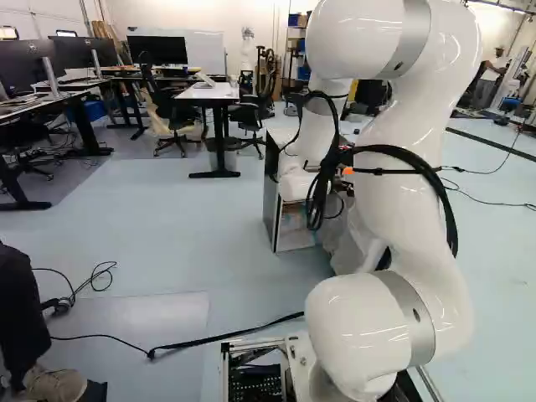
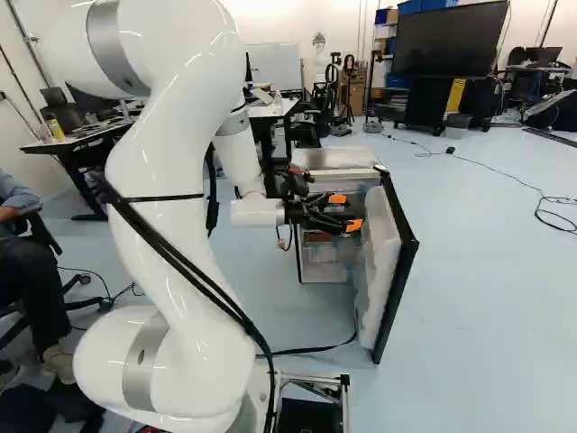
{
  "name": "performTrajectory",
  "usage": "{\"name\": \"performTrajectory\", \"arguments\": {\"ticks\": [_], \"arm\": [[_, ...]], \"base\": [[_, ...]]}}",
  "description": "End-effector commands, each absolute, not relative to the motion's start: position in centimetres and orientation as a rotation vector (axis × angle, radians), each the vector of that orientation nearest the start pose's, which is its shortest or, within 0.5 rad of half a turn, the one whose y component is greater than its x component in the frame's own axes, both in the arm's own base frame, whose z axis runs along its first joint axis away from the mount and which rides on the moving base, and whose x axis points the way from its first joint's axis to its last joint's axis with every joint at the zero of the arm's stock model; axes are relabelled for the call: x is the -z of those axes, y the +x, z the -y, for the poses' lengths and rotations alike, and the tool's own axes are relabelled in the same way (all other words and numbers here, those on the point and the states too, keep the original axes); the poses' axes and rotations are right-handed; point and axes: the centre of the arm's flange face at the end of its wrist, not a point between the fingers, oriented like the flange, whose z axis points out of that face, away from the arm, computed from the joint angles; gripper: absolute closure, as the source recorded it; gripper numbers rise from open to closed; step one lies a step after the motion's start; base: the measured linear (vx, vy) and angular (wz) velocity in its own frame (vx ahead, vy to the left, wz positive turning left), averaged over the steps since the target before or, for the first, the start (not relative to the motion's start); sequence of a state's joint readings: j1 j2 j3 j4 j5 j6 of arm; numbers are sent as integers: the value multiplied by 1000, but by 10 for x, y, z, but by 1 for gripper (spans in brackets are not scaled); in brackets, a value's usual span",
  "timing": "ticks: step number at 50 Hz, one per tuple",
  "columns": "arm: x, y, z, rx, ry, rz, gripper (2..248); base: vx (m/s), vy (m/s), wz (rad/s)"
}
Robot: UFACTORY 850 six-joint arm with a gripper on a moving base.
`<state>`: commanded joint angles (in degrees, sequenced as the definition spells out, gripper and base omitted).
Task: Open the fridge door
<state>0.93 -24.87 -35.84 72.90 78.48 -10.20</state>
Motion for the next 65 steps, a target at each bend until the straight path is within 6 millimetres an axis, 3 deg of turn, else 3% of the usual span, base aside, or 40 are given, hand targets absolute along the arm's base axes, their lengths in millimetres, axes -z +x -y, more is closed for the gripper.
{"name": "performTrajectory", "arguments": {"ticks": [30,65], "arm": [[-346,398,64,-1590,1860,952,3],[-369,349,36,-1783,2224,596,3]], "base": [[0,0,0],[0,0,0]]}}
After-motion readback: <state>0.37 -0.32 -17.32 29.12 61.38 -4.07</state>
